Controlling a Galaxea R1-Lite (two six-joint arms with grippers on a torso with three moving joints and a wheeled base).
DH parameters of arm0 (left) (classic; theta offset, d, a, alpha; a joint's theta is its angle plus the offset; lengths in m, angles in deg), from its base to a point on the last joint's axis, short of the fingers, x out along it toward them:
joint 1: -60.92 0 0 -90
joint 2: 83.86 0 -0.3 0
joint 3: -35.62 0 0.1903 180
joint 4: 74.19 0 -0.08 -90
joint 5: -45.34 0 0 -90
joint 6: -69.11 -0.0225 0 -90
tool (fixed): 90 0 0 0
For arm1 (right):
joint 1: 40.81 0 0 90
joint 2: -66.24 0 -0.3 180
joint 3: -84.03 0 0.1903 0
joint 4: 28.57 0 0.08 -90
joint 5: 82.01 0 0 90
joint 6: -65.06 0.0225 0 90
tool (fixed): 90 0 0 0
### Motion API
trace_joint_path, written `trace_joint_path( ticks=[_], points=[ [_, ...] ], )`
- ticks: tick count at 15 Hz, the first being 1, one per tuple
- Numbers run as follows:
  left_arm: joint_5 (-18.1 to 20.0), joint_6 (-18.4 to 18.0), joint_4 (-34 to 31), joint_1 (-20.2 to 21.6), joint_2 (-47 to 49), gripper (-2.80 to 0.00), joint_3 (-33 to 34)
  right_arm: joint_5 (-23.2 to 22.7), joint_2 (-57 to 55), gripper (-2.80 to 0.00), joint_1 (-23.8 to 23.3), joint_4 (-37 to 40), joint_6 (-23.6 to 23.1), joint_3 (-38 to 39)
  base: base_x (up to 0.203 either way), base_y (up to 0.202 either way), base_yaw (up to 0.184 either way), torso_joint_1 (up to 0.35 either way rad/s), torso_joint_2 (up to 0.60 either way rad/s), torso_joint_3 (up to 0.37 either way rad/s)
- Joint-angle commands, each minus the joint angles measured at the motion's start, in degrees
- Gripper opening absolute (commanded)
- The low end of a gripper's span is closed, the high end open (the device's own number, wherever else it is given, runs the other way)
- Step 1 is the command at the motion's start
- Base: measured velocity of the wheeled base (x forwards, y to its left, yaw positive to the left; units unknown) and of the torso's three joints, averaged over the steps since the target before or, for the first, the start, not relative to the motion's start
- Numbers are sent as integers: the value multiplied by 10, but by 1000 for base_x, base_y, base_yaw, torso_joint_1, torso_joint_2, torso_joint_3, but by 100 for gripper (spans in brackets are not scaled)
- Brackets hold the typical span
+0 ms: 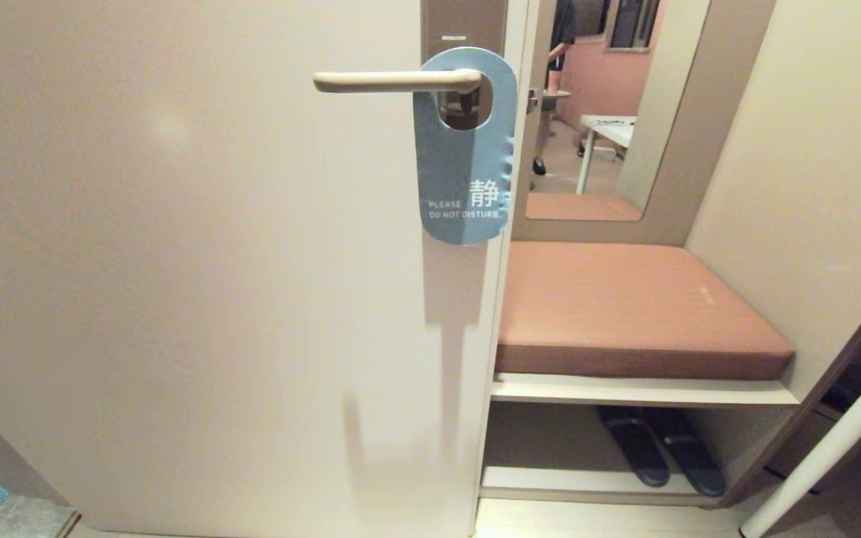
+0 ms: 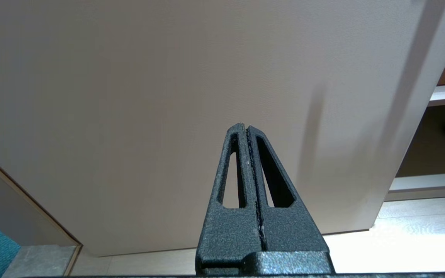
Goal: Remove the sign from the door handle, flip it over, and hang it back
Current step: Take down the sign
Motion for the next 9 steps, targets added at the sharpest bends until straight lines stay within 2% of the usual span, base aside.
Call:
trace_joint_path(
  ticks=[1, 6, 7, 9],
  points=[
    [0, -1, 0, 0, 1, -280, 0, -3, -7, -280, 0, 48, -2, -44, 0, 0, 0, 0, 0, 0],
    [0, -1, 0, 0, 1, -280, 0, 6, -108, -280, -2, 76, -5, -155, 0, 0, 0, 0, 0, 0],
    [0, -1, 0, 0, 1, -280, 0, 13, -147, -280, -14, 74, -5, -171, 0, 0, 0, 0, 0, 0],
    [0, 0, 0, 0, 1, -280, 0, 24, -240, -280, -70, 66, -4, -208, 0, 0, 0, 0, 0, 0]
  ],
)
